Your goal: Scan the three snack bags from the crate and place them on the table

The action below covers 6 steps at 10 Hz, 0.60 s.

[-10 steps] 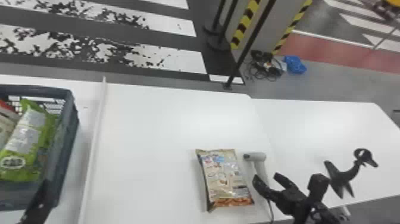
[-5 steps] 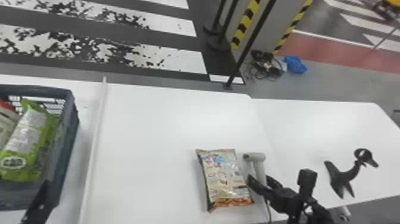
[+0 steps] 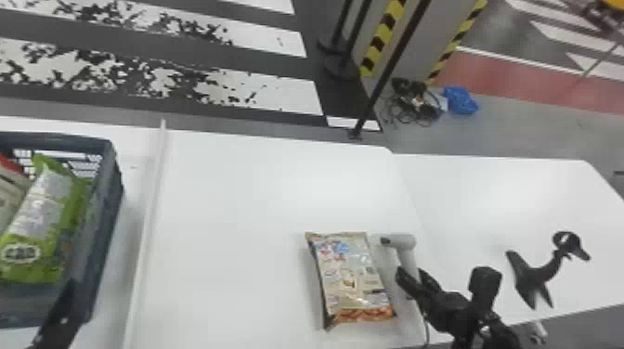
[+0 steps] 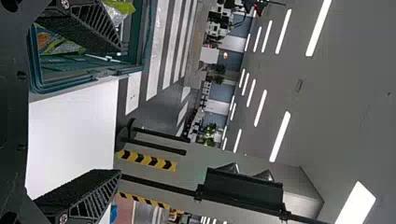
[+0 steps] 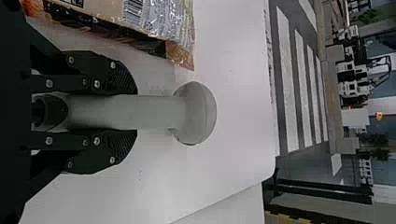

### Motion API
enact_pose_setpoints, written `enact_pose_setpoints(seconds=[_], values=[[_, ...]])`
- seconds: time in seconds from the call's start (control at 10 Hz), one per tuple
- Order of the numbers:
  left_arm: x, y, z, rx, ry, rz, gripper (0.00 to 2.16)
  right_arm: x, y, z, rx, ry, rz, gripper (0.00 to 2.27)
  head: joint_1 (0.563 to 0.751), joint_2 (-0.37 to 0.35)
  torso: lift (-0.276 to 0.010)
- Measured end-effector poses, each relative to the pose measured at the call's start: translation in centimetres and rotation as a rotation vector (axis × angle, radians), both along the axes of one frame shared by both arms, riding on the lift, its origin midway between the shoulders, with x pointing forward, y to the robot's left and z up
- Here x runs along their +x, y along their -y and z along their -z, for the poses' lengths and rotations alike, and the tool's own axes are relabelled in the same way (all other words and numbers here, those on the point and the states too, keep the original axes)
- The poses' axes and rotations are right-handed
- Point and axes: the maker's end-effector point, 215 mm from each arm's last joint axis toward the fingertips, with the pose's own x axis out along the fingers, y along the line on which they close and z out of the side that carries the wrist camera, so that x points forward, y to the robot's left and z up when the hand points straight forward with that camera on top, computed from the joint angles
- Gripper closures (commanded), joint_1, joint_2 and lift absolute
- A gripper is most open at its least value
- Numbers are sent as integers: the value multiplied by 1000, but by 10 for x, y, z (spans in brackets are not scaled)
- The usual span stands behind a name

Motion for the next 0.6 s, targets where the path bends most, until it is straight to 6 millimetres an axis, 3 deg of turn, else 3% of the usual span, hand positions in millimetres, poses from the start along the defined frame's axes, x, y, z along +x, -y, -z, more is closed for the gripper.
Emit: enact_pose_setpoints(seconds=[0.3,0.6], values=[[0,1,0,0,0,3,70,-10,12,-33,-33,112,58,2219,695,-350,-37],[2,1,1,2,-4,6,70,-47,-9,-56,-1,140,45,2219,695,-350,-37]])
